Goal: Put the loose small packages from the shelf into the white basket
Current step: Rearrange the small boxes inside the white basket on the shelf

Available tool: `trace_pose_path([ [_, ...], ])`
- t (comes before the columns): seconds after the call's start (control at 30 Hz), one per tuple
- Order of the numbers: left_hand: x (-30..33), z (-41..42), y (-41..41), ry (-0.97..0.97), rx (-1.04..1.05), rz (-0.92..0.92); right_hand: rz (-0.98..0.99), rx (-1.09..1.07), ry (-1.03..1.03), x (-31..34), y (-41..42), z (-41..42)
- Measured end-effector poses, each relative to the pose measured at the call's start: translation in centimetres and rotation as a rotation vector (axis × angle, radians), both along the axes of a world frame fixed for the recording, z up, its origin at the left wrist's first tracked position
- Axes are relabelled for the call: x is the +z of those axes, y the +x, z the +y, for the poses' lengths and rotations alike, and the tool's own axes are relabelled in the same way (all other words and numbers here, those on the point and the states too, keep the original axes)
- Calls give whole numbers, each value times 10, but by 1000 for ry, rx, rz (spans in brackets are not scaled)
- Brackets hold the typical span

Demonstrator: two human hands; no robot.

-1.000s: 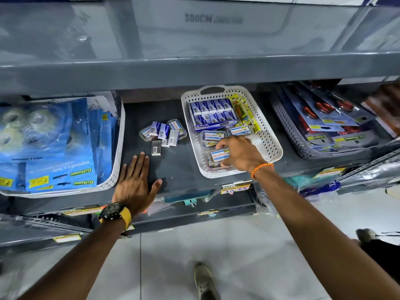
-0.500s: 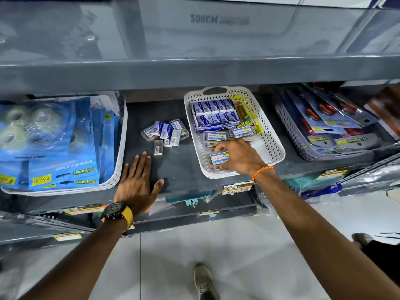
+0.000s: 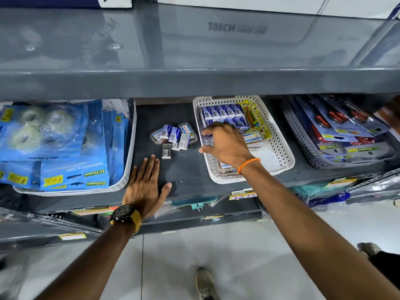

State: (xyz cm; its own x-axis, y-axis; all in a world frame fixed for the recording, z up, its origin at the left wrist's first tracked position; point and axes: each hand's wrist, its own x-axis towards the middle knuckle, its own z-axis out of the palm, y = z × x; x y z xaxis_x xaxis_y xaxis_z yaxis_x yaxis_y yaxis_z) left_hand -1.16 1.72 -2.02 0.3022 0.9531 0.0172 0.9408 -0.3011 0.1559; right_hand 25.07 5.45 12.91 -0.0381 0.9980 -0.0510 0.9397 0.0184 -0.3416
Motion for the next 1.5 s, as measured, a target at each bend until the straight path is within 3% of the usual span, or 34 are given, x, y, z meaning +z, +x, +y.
trace_pose_path([
  [0.33, -2, 1, 0, -14, 9, -19, -297, 23, 217, -30, -63, 76],
  [0.47, -3, 1, 0, -8, 15, -49, -396, 56, 172, -35, -76, 96],
  [0.63, -4, 1, 0, -5, 16, -36, -385, 60, 100, -35, -83, 97],
  [1.0, -1, 1, 0, -19, 20, -49, -462, -55, 43, -44, -89, 93],
  [1.2, -1, 2, -1, -26, 21, -36, -313, -96, 144, -42, -83, 83],
  [1.5, 9, 0, 3, -31, 21, -4, -51, 80, 285, -33, -63, 47],
])
